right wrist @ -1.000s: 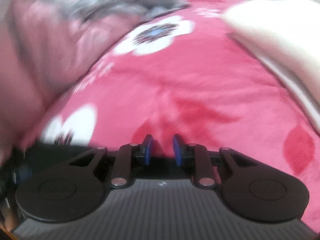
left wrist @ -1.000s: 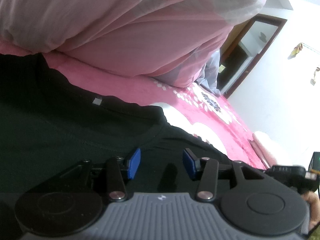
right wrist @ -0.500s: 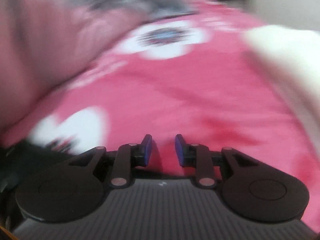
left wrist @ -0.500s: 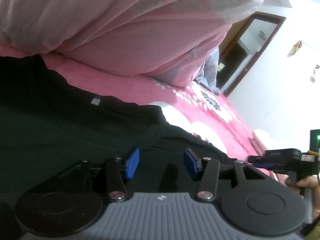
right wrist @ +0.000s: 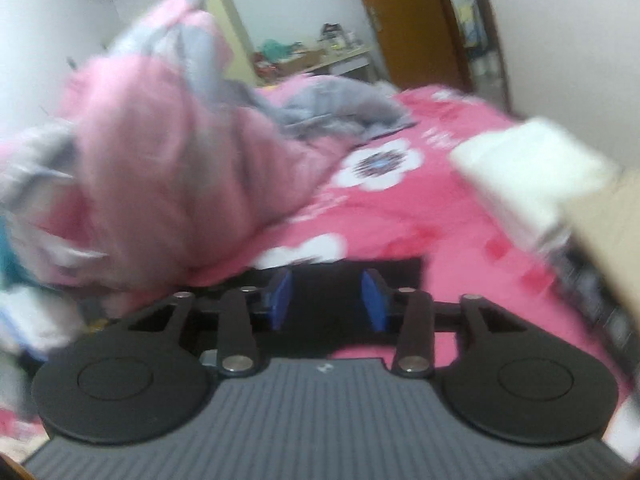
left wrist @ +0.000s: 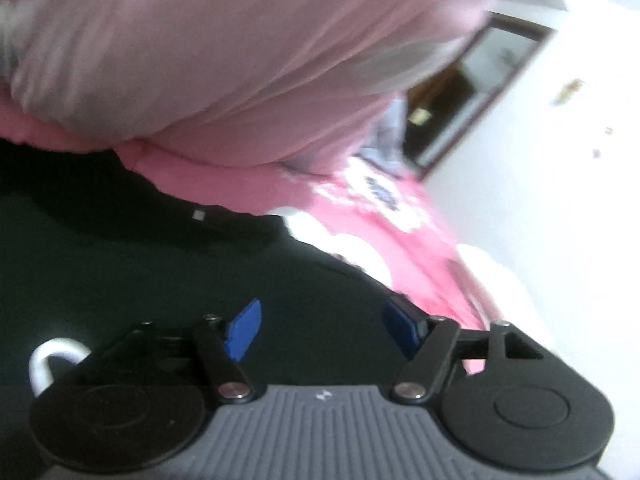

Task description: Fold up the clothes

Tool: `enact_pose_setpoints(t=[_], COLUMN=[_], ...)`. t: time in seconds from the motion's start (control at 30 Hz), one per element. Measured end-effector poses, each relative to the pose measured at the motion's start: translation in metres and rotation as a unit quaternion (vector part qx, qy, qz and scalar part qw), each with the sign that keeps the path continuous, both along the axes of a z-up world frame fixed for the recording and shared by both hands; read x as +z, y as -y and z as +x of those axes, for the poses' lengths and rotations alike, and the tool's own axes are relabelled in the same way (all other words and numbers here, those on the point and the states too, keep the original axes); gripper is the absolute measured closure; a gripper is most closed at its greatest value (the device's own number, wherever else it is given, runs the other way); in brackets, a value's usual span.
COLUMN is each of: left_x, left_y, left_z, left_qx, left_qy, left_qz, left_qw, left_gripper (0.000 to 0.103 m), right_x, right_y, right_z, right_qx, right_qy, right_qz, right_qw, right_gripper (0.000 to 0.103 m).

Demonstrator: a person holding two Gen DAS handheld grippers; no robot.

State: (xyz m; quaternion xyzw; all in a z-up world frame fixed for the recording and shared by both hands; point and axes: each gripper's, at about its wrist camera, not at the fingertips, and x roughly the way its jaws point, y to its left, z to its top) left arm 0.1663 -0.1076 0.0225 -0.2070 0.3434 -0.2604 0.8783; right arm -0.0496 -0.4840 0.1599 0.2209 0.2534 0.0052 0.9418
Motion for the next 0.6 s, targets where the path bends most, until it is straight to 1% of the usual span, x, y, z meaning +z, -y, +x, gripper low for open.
enact_pose_setpoints(t=[0.03, 0.1, 0.13, 0.2, 0.23, 0.27, 0.33, 0.37, 0.43, 0.47, 0.5, 0.6], left_x=[0.009, 0.019, 0.018, 0.017, 0.012, 0.008, 0.001, -0.003, -0.009, -0.012, -0.015, -0.027], left_y=[-0.008, -0.023, -0.030, -0.045, -0.051, -0.057, -0.066, -0.071, -0.076, -0.078, -0.080, -0.088], left_z=[-0.016, -0.053, -0.069, -0.102, -0.117, -0.132, -0.160, -0.175, -0.200, -0.209, -0.215, -0.225], left_qx=[-0.014, -0.036, -0.042, -0.054, -0.056, -0.057, -0.055, -0.054, -0.057, -0.061, -0.068, -0.072], left_qy=[0.009, 0.025, 0.026, 0.027, 0.028, 0.030, 0.044, 0.051, 0.069, 0.075, 0.075, 0.056], left_qz=[0.007, 0.045, 0.062, 0.094, 0.106, 0.118, 0.144, 0.157, 0.179, 0.185, 0.188, 0.196], left_qw=[0.9998, 0.9980, 0.9969, 0.9938, 0.9924, 0.9909, 0.9870, 0.9848, 0.9798, 0.9779, 0.9770, 0.9763], left_gripper=[0.027, 0.024, 0.022, 0.022, 0.022, 0.022, 0.022, 0.022, 0.022, 0.022, 0.022, 0.022], right_x=[-0.005, -0.022, -0.032, -0.059, -0.073, -0.086, -0.114, -0.127, -0.149, -0.157, -0.163, -0.172], right_y=[-0.010, -0.032, -0.045, -0.075, -0.093, -0.110, -0.148, -0.163, -0.184, -0.189, -0.194, -0.206], right_z=[-0.006, -0.012, -0.014, -0.011, -0.009, -0.009, -0.005, -0.004, -0.003, -0.004, -0.007, -0.029], right_qx=[0.014, 0.039, 0.050, 0.073, 0.083, 0.090, 0.104, 0.112, 0.127, 0.131, 0.134, 0.134], right_qy=[-0.001, -0.010, -0.020, -0.041, -0.054, -0.068, -0.089, -0.095, -0.110, -0.119, -0.125, -0.117], right_qz=[0.018, 0.035, 0.034, 0.015, -0.003, -0.027, -0.089, -0.105, -0.098, -0.080, -0.069, -0.086], right_qw=[1.000, 0.999, 0.998, 0.996, 0.995, 0.993, 0.987, 0.984, 0.981, 0.981, 0.981, 0.980], right_gripper=[0.052, 0.051, 0.051, 0.051, 0.051, 0.051, 0.051, 0.051, 0.051, 0.051, 0.051, 0.051])
